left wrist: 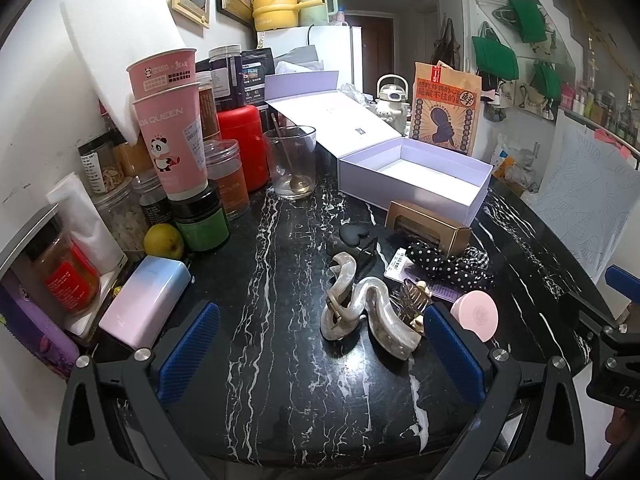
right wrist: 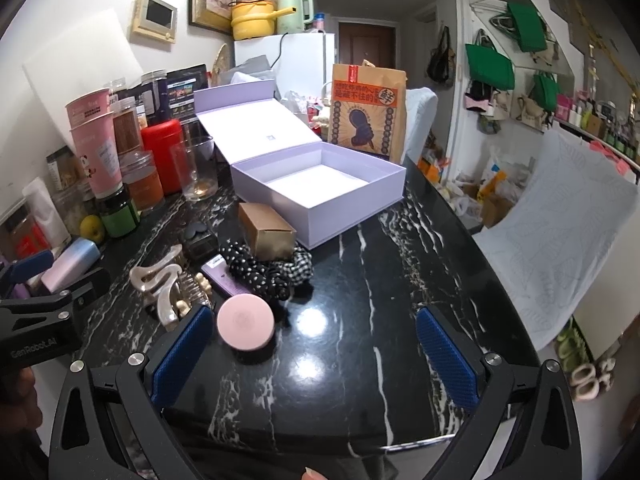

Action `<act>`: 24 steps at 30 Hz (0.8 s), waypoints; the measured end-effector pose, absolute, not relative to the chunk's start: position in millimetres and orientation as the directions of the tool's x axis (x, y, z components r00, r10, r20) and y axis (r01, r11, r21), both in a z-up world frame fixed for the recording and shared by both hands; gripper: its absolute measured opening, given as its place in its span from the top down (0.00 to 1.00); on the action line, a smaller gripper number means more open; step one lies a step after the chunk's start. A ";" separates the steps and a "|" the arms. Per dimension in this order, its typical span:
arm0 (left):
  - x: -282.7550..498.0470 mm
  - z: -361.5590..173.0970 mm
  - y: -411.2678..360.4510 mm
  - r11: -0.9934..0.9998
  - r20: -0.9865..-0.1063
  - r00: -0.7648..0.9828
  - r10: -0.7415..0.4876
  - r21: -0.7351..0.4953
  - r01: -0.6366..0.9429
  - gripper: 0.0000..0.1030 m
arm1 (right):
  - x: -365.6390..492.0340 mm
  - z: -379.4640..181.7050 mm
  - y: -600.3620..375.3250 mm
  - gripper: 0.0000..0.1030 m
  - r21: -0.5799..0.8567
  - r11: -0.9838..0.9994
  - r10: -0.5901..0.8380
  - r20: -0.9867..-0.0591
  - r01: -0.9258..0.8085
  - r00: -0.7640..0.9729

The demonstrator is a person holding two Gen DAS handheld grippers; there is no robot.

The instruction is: Organize rigid objects

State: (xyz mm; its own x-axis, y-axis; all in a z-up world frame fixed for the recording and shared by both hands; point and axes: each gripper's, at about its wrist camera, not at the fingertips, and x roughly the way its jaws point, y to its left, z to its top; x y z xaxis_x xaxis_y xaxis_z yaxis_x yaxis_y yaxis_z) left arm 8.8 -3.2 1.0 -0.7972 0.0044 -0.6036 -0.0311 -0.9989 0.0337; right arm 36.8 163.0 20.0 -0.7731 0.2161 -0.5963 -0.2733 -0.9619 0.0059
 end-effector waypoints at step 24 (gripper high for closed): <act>7.8 -2.8 0.7 -0.998 -0.622 -0.783 0.021 0.032 -0.052 0.00 | 34.2 15.3 163.5 0.00 0.005 -0.964 0.209 -0.608 -0.267 -0.766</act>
